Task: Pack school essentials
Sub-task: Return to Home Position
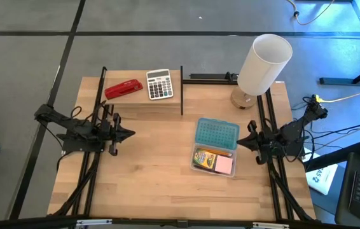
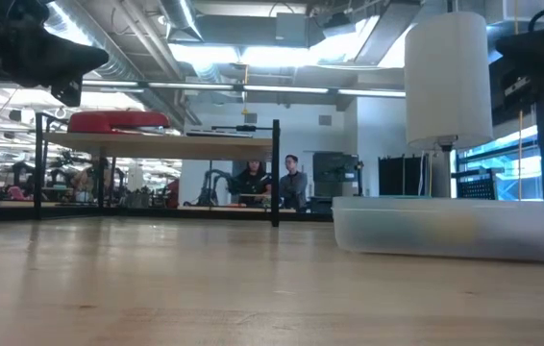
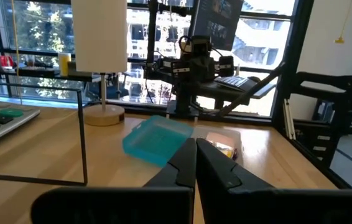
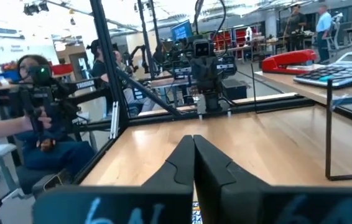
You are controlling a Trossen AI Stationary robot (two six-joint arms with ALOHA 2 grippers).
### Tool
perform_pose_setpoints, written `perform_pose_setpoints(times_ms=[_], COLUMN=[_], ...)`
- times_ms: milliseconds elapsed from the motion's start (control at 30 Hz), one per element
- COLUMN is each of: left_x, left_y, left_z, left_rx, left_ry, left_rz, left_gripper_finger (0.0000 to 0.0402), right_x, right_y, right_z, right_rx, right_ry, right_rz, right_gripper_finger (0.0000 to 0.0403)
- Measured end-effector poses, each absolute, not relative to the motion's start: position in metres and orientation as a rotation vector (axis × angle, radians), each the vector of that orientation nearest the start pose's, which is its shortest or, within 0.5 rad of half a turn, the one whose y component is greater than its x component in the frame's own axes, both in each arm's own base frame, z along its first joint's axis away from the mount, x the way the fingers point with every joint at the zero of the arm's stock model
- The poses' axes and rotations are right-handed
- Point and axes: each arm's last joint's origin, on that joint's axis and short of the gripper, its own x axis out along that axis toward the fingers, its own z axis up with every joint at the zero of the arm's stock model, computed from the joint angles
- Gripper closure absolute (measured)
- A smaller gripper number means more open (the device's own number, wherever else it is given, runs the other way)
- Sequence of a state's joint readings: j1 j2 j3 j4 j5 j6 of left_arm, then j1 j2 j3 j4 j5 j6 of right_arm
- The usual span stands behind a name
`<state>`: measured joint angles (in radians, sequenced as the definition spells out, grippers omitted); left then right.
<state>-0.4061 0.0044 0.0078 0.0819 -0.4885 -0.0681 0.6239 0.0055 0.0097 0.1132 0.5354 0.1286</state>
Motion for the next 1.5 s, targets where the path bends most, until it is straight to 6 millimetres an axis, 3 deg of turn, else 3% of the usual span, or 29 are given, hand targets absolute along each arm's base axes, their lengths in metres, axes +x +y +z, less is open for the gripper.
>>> perform_pose_setpoints(times_ms=[333,1500], left_x=[0.0915,0.0915], left_y=[-0.0246,-0.0245], left_z=[0.1735,0.1735], left_rx=[-0.105,-0.105], left_ry=[-0.080,-0.080], left_rz=[0.080,0.080], left_gripper_finger=[0.0402,0.0401], right_x=[0.0841,0.0841], right_y=[0.0426,0.0425], right_z=[0.1735,0.1737], right_rx=[0.165,0.166], right_ry=[-0.061,-0.062], right_rz=[0.099,0.098], right_gripper_finger=[0.0376,0.0373])
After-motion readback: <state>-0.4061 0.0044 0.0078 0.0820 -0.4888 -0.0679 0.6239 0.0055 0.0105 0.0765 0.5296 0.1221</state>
